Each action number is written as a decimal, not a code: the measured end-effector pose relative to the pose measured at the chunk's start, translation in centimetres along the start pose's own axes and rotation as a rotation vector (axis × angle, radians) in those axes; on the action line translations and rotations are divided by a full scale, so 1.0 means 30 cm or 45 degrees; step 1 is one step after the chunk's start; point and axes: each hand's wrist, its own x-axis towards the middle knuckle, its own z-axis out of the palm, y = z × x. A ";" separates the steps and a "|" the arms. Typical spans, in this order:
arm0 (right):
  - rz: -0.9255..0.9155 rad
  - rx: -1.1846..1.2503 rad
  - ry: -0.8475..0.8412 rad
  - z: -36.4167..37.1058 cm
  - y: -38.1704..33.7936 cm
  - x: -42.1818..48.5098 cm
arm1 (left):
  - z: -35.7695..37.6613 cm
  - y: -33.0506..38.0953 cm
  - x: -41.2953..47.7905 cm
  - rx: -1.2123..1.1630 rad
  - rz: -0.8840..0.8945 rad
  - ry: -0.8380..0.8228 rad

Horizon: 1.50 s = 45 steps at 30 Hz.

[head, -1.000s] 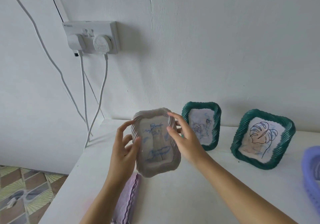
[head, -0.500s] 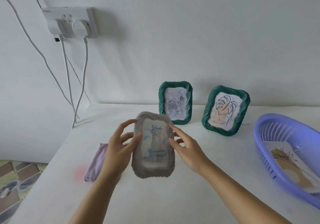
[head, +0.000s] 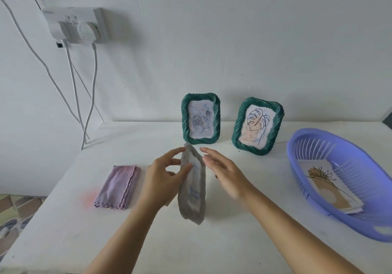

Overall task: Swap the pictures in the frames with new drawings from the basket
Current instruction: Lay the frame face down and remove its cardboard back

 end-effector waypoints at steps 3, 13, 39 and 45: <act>-0.071 -0.075 -0.047 -0.003 -0.007 -0.030 | 0.033 0.010 -0.025 -0.195 -0.051 -0.150; -0.248 -0.557 0.295 -0.026 0.002 -0.052 | 0.058 0.003 0.004 -0.225 0.029 -0.409; -0.193 -1.053 0.327 -0.102 0.347 0.039 | 0.172 -0.272 0.004 0.984 0.221 -0.329; -0.125 -1.043 0.237 -0.110 0.335 0.056 | 0.178 -0.275 0.013 0.956 0.206 -0.283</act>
